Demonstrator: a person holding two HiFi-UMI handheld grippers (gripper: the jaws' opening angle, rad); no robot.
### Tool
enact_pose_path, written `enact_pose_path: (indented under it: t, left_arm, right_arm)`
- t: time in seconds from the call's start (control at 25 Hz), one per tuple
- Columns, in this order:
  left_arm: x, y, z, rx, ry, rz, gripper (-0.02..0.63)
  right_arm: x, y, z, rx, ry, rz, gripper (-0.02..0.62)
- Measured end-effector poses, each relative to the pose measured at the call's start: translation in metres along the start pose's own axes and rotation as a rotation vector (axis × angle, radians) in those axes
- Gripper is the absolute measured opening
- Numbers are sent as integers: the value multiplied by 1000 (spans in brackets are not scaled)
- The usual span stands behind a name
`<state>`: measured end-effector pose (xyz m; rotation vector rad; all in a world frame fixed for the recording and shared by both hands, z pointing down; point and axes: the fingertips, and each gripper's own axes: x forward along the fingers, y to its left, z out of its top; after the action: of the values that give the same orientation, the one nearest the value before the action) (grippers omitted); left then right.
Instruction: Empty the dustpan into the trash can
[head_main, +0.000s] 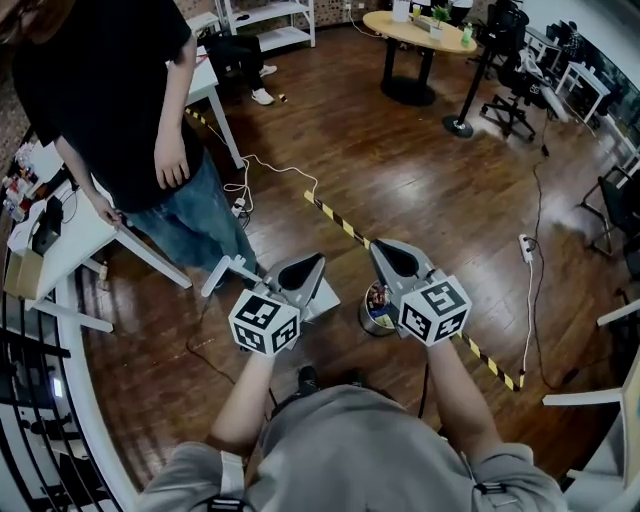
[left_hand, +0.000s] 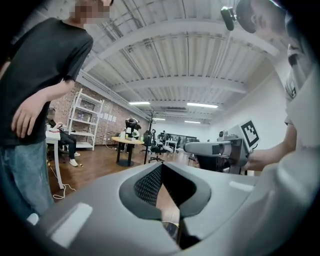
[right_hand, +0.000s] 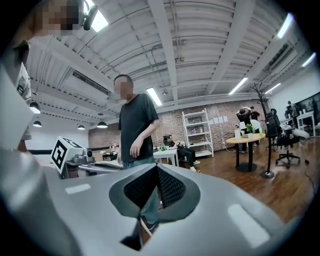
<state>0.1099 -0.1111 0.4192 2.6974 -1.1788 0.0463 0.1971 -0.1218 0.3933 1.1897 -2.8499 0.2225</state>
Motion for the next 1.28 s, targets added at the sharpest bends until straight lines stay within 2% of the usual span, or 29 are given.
enact_pose_path:
  t: [0.24, 1.28]
  left_arm:
    - [11, 4, 6, 4, 11, -37, 6]
    - [30, 15, 11, -9, 32, -70, 6]
  right_arm:
    - [1, -7, 6, -3, -12, -37, 0]
    - [10, -24, 21, -22, -29, -84, 0]
